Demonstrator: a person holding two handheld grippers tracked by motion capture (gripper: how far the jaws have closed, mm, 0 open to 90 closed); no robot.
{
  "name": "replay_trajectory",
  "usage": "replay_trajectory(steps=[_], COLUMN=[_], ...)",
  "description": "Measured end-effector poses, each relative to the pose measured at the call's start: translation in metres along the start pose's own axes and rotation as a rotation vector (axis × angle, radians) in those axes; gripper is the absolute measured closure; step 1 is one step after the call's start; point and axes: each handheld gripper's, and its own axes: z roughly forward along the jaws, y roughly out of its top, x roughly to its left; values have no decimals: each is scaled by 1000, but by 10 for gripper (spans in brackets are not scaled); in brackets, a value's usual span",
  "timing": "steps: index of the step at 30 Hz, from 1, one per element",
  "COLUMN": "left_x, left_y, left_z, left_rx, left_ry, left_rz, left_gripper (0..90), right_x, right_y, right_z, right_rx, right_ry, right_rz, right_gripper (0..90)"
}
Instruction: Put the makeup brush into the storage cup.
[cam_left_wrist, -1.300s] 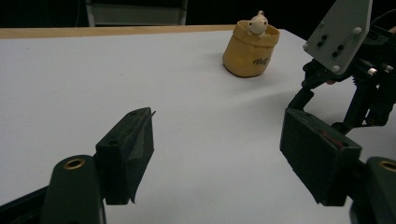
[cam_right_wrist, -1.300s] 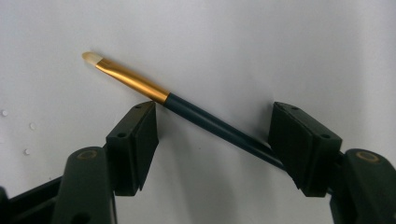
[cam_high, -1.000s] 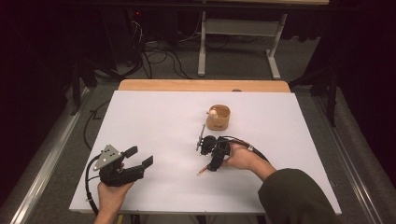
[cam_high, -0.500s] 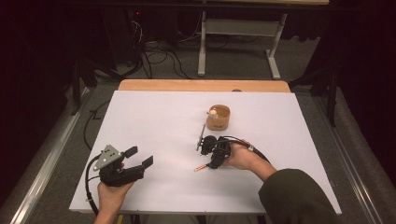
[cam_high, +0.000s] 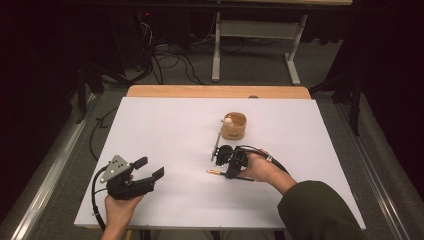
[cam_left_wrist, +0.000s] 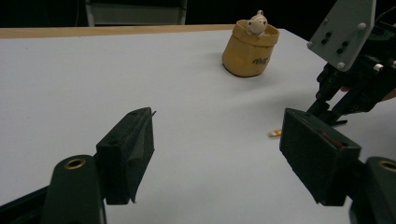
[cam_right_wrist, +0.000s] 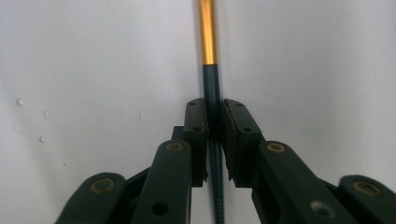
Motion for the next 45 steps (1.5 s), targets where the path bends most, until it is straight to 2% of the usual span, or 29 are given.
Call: replay_trajectory(steps=[9,18,29,45], left_x=[0,0,0,-1], left_y=[0,0,0,0], left_z=[0,0,0,0], left_rx=[4,1,4,7], left_ry=[0,-1,-3,-11], left_rz=[1,-2,2,11], left_gripper=[268,269,269,268], right_x=[-3,-2,-2,-2], right_y=[-1,-2,-6,-18], right_z=[0,0,-2,-20], right_rx=[-2,-18,-36,-153], right_ry=[21,9,20,30], right_rz=[34,13,29,63], right_gripper=[846,850,850,850])
